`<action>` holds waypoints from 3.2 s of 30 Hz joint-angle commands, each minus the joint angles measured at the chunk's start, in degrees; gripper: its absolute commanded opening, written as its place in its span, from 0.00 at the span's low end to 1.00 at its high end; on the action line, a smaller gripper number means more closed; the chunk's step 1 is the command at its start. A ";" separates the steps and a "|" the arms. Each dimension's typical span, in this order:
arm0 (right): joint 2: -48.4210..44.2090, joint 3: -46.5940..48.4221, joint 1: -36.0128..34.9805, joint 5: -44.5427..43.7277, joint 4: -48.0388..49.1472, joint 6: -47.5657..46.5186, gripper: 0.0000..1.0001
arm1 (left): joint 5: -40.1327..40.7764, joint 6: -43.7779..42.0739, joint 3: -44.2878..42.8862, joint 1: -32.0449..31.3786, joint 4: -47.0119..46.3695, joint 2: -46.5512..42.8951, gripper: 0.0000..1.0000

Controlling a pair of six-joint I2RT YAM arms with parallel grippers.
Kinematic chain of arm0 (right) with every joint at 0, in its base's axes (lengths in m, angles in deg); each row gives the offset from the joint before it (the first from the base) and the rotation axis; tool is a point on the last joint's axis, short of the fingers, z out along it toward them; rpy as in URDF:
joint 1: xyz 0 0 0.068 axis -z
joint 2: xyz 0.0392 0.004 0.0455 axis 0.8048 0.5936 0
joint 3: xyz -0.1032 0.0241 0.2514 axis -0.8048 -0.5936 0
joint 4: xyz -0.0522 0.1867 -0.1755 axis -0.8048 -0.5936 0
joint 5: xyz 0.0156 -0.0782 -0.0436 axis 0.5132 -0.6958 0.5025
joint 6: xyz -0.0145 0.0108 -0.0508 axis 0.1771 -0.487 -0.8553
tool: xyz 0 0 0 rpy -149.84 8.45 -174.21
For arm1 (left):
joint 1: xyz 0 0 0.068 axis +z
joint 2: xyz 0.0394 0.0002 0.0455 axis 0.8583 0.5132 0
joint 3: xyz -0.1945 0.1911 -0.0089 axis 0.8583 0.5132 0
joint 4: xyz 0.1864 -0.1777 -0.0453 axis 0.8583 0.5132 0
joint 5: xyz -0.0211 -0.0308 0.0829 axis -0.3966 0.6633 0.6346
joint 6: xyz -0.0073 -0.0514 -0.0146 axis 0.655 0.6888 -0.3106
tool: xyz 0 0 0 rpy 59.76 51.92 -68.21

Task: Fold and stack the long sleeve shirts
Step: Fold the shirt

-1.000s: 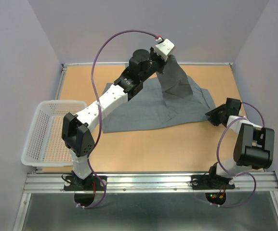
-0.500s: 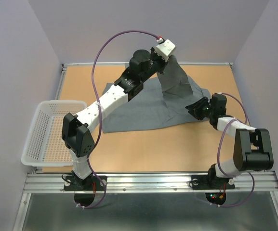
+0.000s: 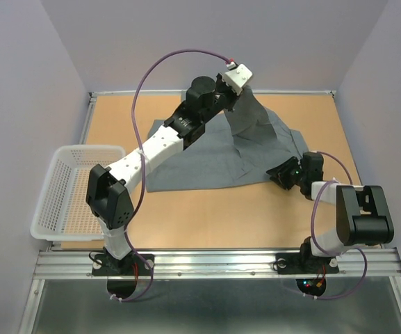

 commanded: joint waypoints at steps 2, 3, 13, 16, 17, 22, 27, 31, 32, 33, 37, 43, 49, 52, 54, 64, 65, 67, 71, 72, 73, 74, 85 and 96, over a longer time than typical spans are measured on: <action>-4.41 0.76 0.57 -5.34 -4.97 -4.40 0.43 | -0.94 -4.10 1.73 -0.37 -6.53 -4.83 0.00; -5.29 1.55 0.57 -6.05 -5.76 -4.93 0.43 | -1.11 -4.72 1.82 -0.37 -6.80 -4.83 0.00; -13.11 10.17 0.66 -12.65 -14.82 -10.91 0.47 | -14.82 -18.34 20.33 -0.46 -6.98 -15.26 0.00; -13.73 11.23 0.66 -12.47 -15.35 -11.35 0.47 | -17.90 -20.81 31.79 -0.37 -7.07 -19.68 0.00; -13.82 11.32 0.66 -12.47 -15.44 -11.44 0.47 | -18.51 -21.33 34.40 -0.37 -7.07 -22.38 0.00; -12.59 12.28 0.66 -11.86 -15.61 -11.88 0.47 | -18.26 -19.93 48.21 -0.28 -7.07 -28.47 0.00; -11.27 12.90 0.66 -11.42 -15.53 -11.79 0.47 | -13.60 -17.30 54.90 -0.28 -5.66 -31.46 0.02; -10.31 13.51 0.66 -10.98 -15.61 -12.05 0.47 | -8.42 -16.41 57.19 -0.37 -6.19 -30.94 0.03; -10.13 13.69 0.66 -10.98 -15.53 -12.05 0.47 | -6.15 -16.59 57.45 -0.28 -6.36 -30.67 0.03; -9.69 13.78 0.66 -10.80 -15.52 -12.05 0.47 | -5.08 -17.11 57.37 -0.28 -6.71 -30.32 0.03; -9.07 14.13 0.66 -10.27 -15.52 -11.96 0.47 | 0.29 -20.87 57.63 -0.37 -9.79 -28.83 0.03; -8.90 13.95 0.66 -10.19 -15.52 -12.14 0.47 | 4.51 -27.66 53.24 -0.19 -13.31 -24.00 0.03; -9.69 13.78 0.66 -10.62 -15.52 -12.58 0.47 | 4.51 -35.82 50.69 0.33 -16.90 -21.18 0.03; -9.60 13.60 0.66 -10.36 -15.61 -12.67 0.47 | 7.67 -39.25 49.37 0.51 -17.00 -20.04 0.04; -9.86 13.43 0.66 -10.45 -15.61 -12.76 0.47 | 6.46 -39.09 49.80 0.60 -17.09 -21.00 0.04; -9.25 13.51 0.66 -10.10 -15.52 -12.23 0.47 | 5.74 -39.18 52.09 0.60 -19.99 -23.81 0.12; -9.25 13.51 0.66 -10.10 -15.52 -12.23 0.47 | 5.57 -38.31 52.70 0.60 -19.99 -24.16 0.15; -9.25 13.43 0.66 -10.27 -15.61 -12.40 0.47 | 5.30 -35.59 55.16 0.60 -19.99 -25.22 0.16; -9.51 13.08 0.66 -10.27 -15.52 -12.41 0.48 | 5.92 -31.63 58.85 0.51 -19.38 -28.99 0.23; -9.51 13.07 0.66 -10.27 -15.52 -12.58 0.47 | 7.05 -30.57 60.08 0.51 -19.11 -29.52 0.30; -9.51 13.07 0.66 -10.27 -15.52 -12.49 0.47 | 7.67 -29.26 60.61 0.60 -18.85 -30.49 0.34; -9.43 13.16 0.66 -10.27 -15.52 -12.58 0.48 | 8.11 -28.64 61.05 0.51 -18.41 -31.19 0.38; -8.73 18.07 0.57 -6.15 -15.88 -17.76 0.49 | 19.09 3.24 59.22 0.60 -9.64 -46.58 0.73; -2.22 22.48 -4.09 -2.45 -16.05 -19.26 0.54 | 18.57 36.48 36.91 -0.54 5.04 -20.33 0.95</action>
